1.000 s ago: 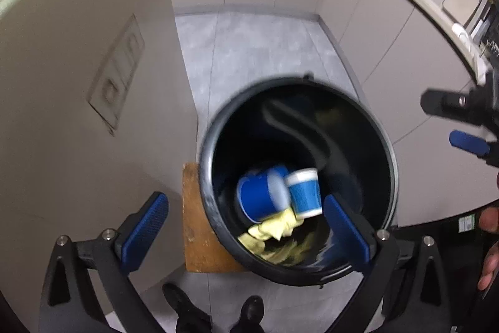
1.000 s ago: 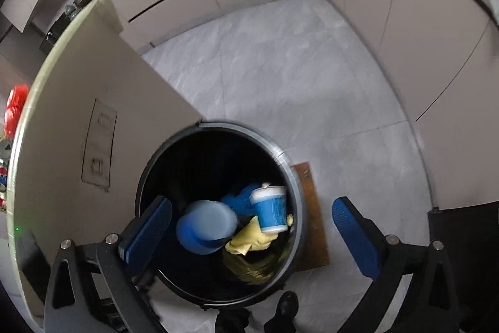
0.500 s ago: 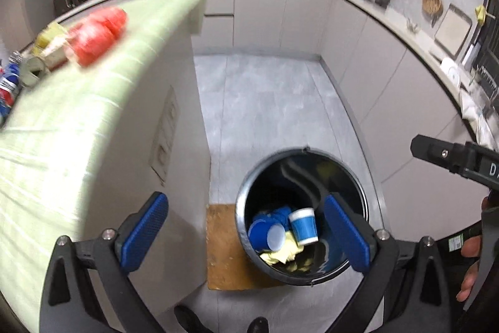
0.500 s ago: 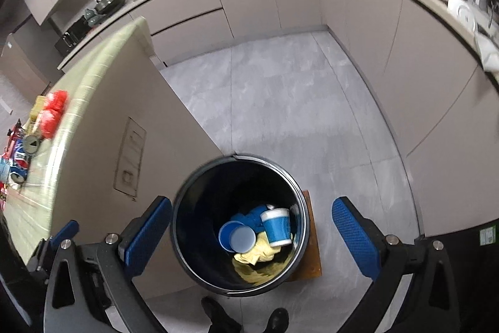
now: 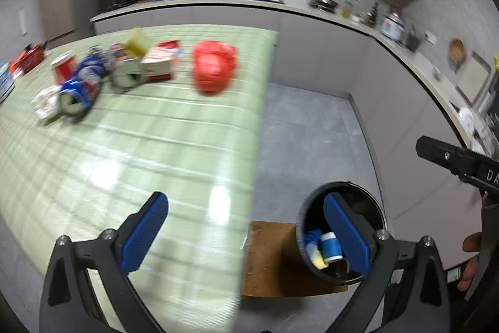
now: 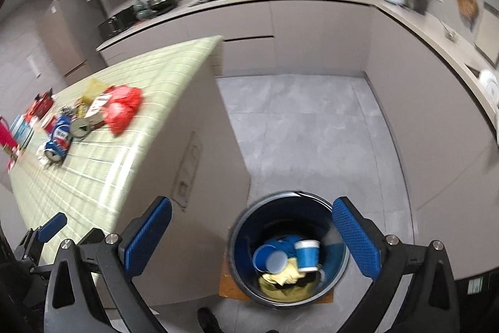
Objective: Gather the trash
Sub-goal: 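Move both open grippers back toward the remaining items on the island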
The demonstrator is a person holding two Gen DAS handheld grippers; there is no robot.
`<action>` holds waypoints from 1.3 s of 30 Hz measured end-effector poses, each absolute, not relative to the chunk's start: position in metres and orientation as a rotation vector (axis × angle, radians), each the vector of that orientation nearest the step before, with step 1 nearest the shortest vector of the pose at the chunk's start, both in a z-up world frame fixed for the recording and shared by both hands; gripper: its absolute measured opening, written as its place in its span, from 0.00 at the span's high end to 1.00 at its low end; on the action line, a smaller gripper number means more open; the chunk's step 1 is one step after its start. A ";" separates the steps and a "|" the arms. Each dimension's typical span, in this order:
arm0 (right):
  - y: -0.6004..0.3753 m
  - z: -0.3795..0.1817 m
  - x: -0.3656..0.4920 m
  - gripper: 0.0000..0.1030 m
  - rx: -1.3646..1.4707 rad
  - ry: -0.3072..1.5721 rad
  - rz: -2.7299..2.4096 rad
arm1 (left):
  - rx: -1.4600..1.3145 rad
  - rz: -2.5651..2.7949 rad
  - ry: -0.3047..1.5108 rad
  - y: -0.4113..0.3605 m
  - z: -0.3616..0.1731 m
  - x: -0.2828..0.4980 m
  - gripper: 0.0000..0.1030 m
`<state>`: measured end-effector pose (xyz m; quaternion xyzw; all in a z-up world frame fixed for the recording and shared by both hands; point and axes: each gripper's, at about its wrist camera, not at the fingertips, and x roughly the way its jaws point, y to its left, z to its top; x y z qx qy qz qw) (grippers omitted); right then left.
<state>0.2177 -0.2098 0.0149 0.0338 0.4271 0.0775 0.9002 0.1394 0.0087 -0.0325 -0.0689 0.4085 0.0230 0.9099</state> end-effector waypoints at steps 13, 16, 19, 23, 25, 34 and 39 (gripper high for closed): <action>-0.073 0.038 0.210 0.00 -0.050 0.758 0.344 | -0.245 0.263 0.764 0.141 -0.019 0.098 0.02; -0.047 0.037 0.209 0.00 -0.084 0.776 0.380 | -0.252 0.304 0.764 0.163 -0.020 0.095 0.00; -0.031 0.036 0.210 0.00 -0.071 0.778 0.389 | -0.264 0.333 0.768 0.187 -0.023 0.093 0.00; -0.007 0.035 0.214 0.00 -0.082 0.770 0.401 | -0.272 0.347 0.770 0.209 -0.027 0.091 0.00; 0.003 0.034 0.218 0.00 -0.087 0.766 0.399 | -0.275 0.344 0.764 0.219 -0.027 0.092 0.00; 0.025 0.022 0.253 0.00 -0.060 0.787 0.343 | -0.271 0.282 0.741 0.240 -0.026 0.131 0.01; 0.033 0.013 0.279 0.00 -0.070 0.810 0.320 | -0.257 0.235 0.759 0.238 -0.032 0.170 0.04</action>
